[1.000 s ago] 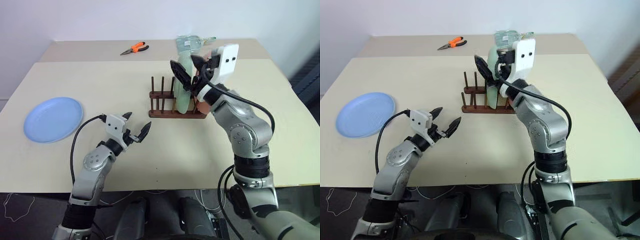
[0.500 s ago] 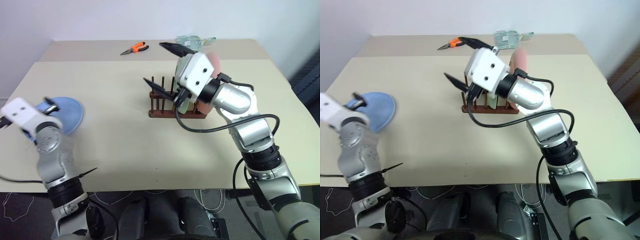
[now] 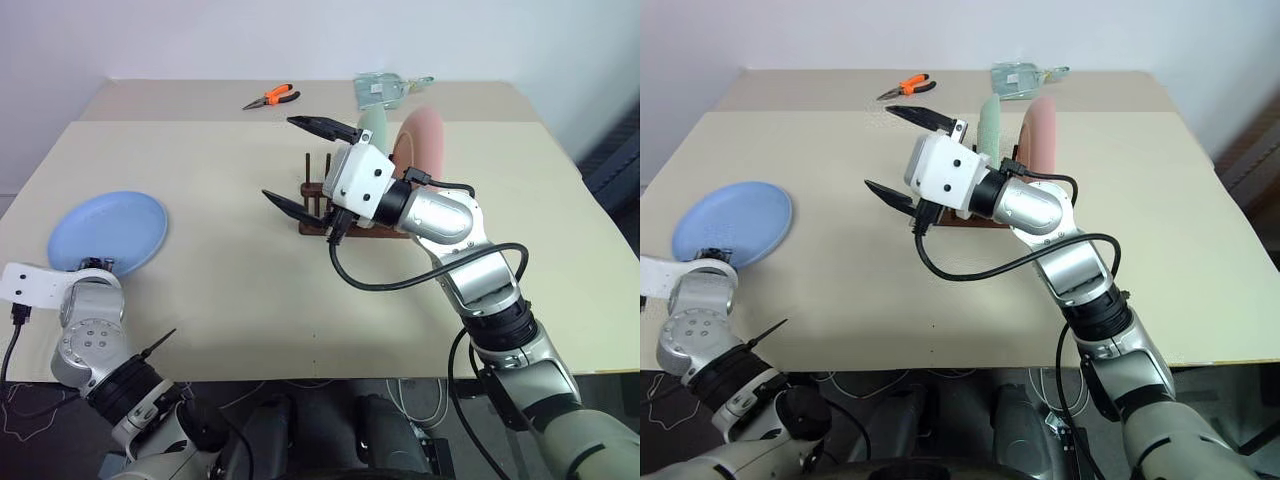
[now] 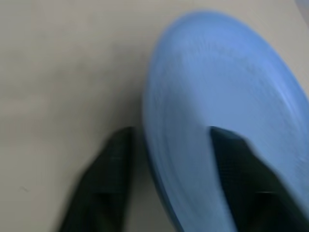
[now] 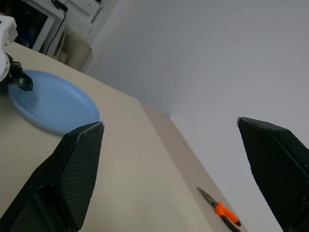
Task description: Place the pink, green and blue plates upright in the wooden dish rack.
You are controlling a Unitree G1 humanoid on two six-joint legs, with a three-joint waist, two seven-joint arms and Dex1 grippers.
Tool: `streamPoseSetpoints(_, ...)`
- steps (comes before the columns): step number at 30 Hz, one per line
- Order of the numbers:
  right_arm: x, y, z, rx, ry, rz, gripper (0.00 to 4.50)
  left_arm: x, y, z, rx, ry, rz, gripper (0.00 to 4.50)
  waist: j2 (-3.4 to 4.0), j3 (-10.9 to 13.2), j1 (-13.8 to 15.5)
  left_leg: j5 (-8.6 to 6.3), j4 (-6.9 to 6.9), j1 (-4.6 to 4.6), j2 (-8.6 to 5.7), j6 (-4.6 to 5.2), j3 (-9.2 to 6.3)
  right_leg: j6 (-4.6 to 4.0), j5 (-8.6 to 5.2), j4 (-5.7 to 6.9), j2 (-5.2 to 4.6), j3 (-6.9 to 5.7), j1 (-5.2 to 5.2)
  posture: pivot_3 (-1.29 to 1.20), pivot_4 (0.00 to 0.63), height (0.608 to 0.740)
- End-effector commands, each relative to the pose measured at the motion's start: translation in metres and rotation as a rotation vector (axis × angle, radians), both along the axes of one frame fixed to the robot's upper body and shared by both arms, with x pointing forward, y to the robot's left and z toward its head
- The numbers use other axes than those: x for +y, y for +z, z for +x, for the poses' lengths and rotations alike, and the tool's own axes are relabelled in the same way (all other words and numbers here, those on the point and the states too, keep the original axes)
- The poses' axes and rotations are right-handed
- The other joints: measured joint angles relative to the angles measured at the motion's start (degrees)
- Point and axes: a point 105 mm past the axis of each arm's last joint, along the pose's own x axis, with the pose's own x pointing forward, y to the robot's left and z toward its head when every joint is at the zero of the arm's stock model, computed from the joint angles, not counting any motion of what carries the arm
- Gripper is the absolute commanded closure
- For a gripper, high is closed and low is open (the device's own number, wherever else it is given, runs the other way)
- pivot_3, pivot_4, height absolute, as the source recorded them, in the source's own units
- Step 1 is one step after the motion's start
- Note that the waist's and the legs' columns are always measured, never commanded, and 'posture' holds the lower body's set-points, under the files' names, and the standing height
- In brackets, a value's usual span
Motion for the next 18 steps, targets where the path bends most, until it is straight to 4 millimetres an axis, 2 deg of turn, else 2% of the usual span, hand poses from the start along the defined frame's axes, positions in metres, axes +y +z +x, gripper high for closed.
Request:
streamPoseSetpoints(1, -0.001, 0.007, -0.005, -0.012, 0.019, 0.014, 0.0, -0.004, 0.022, 0.012, -0.088, -0.065, 0.029, 4.03, -0.01, 0.0, -0.02, 0.0, 0.0, 0.0, 0.0, -0.01, 0.0, 0.0, 0.0, 0.0, 0.0, 0.0, 0.0, 0.0, 0.15, 0.738)
streamPoseSetpoints(2, -0.002, 0.008, -0.005, -0.018, 0.014, 0.011, 0.0, -0.01, 0.035, 0.019, -0.117, -0.125, 0.09, 4.47, -0.04, 0.02, -0.02, 0.0, 0.0, 0.0, 0.0, -0.01, 0.0, 0.0, 0.0, 0.0, 0.0, 0.0, 0.0, 0.0, 0.15, 0.738)
streamPoseSetpoints(7, 0.002, 0.005, -0.008, -0.077, 0.012, -0.042, 0.0, -0.057, 0.103, 0.049, -0.285, -0.385, 0.373, 4.47, -0.16, 0.07, 0.12, 0.03, -0.01, -0.02, -0.03, -0.04, -0.01, -0.02, 0.0, -0.01, 0.01, 0.0, 0.0, 0.0, 0.15, 0.738)
streamPoseSetpoints(9, 0.005, 0.001, -0.01, -0.097, 0.021, -0.075, 0.0, -0.075, 0.119, 0.055, -0.318, -0.459, 0.443, 4.47, -0.17, 0.08, 0.0, 0.03, -0.02, -0.03, -0.04, -0.04, -0.01, -0.02, 0.0, -0.05, 0.0, 0.01, 0.0, 0.0, 0.15, 0.738)
streamPoseSetpoints(12, 0.012, -0.013, -0.007, -0.15, 0.014, -0.169, 0.0, -0.119, 0.155, 0.062, -0.411, -0.601, 0.553, 4.47, -0.17, 0.08, -0.17, 0.04, -0.06, -0.01, -0.02, -0.07, 0.0, -0.02, 0.0, -0.03, 0.01, 0.01, -0.02, 0.0, 0.15, 0.738)
streamPoseSetpoints(14, 0.015, -0.02, -0.001, -0.198, -0.006, -0.227, 0.0, -0.139, 0.168, 0.064, -0.452, -0.656, 0.568, 4.47, -0.17, 0.08, -0.18, 0.06, -0.06, 0.0, -0.01, -0.11, -0.01, -0.02, 0.0, -0.01, 0.04, 0.01, -0.02, 0.0, 0.15, 0.738)
streamPoseSetpoints(18, 0.024, -0.024, 0.014, -0.243, -0.041, -0.271, 0.0, -0.162, 0.179, 0.065, -0.51, -0.719, 0.535, 4.47, -0.16, 0.08, -0.5, 0.09, -0.08, 0.02, 0.0, -0.15, 0.01, -0.02, 0.0, 0.02, 0.05, 0.05, -0.04, 0.0, 0.15, 0.738)
